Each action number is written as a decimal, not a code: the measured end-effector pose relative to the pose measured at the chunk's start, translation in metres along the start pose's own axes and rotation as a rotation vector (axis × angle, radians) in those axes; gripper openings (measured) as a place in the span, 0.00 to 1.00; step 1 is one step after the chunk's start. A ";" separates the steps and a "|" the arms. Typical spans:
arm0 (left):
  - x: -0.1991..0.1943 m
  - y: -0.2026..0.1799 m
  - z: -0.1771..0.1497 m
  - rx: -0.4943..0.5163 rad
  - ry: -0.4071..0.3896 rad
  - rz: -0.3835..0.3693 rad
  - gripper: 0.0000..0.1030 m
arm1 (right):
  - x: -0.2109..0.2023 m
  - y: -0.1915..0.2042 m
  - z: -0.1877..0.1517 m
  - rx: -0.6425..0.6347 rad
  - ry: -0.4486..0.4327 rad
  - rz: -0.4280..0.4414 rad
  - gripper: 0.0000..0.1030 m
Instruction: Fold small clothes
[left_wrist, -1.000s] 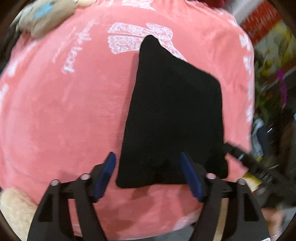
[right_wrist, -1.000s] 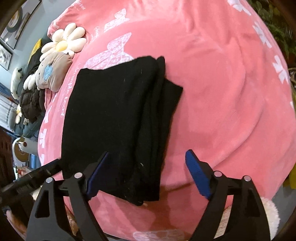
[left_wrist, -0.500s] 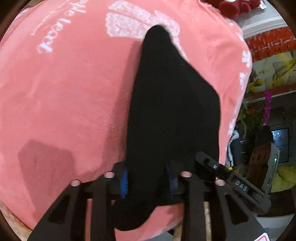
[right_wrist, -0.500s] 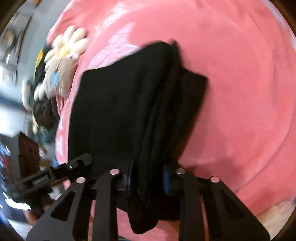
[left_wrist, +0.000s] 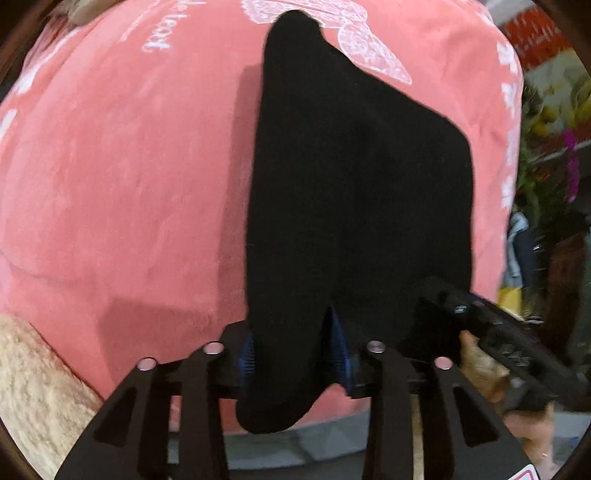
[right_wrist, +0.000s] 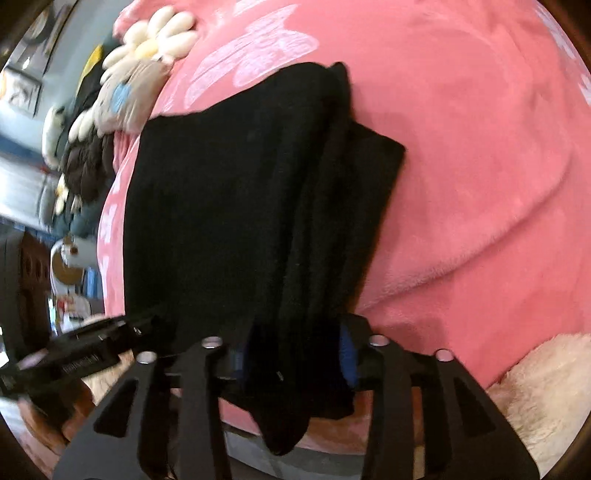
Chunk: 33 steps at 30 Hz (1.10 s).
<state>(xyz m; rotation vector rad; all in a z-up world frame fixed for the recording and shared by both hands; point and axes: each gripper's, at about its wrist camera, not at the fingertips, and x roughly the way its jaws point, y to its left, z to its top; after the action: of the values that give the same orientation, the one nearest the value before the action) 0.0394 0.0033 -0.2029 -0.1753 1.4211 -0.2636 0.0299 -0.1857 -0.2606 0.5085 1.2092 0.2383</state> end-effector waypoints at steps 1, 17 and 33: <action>0.002 -0.001 0.003 0.004 0.002 0.005 0.43 | 0.002 -0.001 0.000 0.007 -0.001 0.001 0.42; -0.001 -0.008 0.007 0.011 0.013 -0.002 0.27 | -0.002 0.009 -0.005 0.019 -0.040 0.004 0.22; -0.084 -0.038 -0.038 0.062 -0.032 -0.015 0.20 | -0.077 0.051 -0.047 -0.055 -0.057 0.038 0.20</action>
<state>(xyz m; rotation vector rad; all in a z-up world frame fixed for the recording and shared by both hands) -0.0116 -0.0076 -0.1184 -0.1388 1.3786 -0.3153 -0.0358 -0.1643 -0.1838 0.4876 1.1349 0.2875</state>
